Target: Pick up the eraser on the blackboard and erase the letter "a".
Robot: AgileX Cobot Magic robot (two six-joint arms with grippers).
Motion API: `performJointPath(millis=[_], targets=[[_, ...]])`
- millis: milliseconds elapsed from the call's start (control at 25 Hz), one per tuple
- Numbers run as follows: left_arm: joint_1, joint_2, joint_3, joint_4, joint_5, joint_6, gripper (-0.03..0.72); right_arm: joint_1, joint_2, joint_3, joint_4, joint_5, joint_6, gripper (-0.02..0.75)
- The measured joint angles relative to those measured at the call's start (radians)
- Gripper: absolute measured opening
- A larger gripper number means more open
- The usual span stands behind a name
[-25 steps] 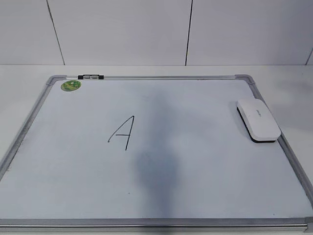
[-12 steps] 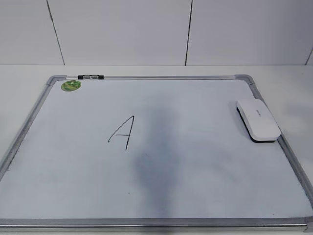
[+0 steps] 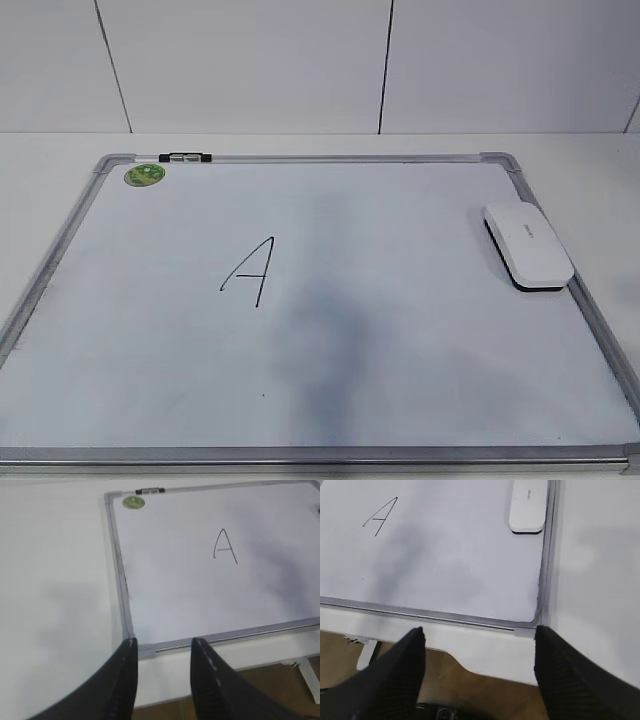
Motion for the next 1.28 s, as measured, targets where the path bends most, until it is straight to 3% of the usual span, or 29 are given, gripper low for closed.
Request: performJointPath(millis=[320, 600, 800, 1280], targets=[[-0.012, -0.057, 0.183, 0.048, -0.032, 0.000, 0.245, 0.000, -0.278, 0.186, -0.145, 0.006, -0.019, 0.537], [-0.015, -0.066, 0.203, 0.123, -0.107, -0.002, 0.244, 0.000, -0.359, 0.267, -0.219, 0.000, -0.019, 0.536], [-0.020, -0.066, 0.233, 0.134, -0.163, -0.002, 0.242, 0.000, -0.359, 0.300, -0.260, -0.088, -0.019, 0.536], [-0.021, -0.066, 0.236, 0.138, -0.179, -0.002, 0.242, 0.000, -0.359, 0.310, -0.270, -0.108, -0.019, 0.536]])
